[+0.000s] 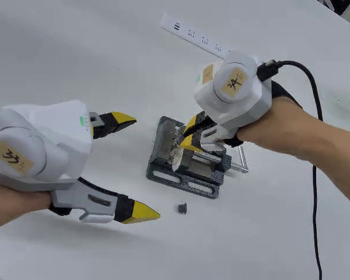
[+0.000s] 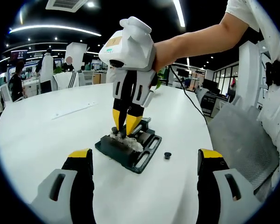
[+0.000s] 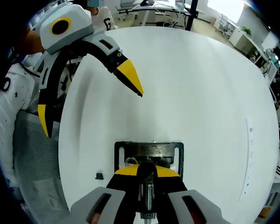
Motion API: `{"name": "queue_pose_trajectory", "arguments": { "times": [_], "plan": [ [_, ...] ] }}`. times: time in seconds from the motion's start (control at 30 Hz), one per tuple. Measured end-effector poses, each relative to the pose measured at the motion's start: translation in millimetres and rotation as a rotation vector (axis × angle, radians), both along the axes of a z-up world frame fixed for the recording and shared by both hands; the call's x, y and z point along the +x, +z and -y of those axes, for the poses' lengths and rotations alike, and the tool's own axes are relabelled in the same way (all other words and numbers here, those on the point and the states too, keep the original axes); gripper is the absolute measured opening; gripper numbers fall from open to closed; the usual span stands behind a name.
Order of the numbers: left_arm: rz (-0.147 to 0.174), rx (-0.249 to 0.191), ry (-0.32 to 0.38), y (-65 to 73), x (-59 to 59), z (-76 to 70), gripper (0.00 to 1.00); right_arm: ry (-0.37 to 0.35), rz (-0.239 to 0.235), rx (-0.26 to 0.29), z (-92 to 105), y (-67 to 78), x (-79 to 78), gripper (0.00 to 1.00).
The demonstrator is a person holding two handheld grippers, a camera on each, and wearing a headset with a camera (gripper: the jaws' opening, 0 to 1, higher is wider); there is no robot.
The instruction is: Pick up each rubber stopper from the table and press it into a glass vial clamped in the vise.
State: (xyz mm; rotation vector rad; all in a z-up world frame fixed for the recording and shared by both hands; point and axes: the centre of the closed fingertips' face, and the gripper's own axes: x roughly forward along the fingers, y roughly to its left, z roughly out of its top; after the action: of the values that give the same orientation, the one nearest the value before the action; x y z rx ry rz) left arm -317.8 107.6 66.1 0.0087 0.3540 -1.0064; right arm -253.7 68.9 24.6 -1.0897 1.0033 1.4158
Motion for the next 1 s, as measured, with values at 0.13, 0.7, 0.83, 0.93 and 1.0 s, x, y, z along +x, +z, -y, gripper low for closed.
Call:
{"name": "queue_pose_trajectory", "arguments": {
  "times": [0.13,0.7,0.83,0.93,1.0],
  "plan": [
    [-0.001,0.000,0.006,0.8,-0.3,-1.2,0.92,-0.013,-0.003,0.013,-0.9,-0.3,0.7,0.07],
    [-0.002,0.002,0.004,-0.2,0.2,-1.9,0.92,-0.066,-0.017,0.089,-3.9,14.4,-1.8,0.07],
    [-0.007,0.007,-0.002,-1.9,-1.1,-1.0,0.92,-0.077,-0.021,0.106,-2.3,16.3,-0.7,0.04],
    [-0.008,0.008,-0.004,-1.5,-1.7,0.0,0.92,-0.072,-0.021,0.101,-0.2,12.8,0.1,0.03],
    [-0.008,0.006,-0.005,-1.3,-1.6,-0.1,0.92,-0.072,-0.025,0.102,-0.7,11.6,-0.8,0.02]
  ]
}}
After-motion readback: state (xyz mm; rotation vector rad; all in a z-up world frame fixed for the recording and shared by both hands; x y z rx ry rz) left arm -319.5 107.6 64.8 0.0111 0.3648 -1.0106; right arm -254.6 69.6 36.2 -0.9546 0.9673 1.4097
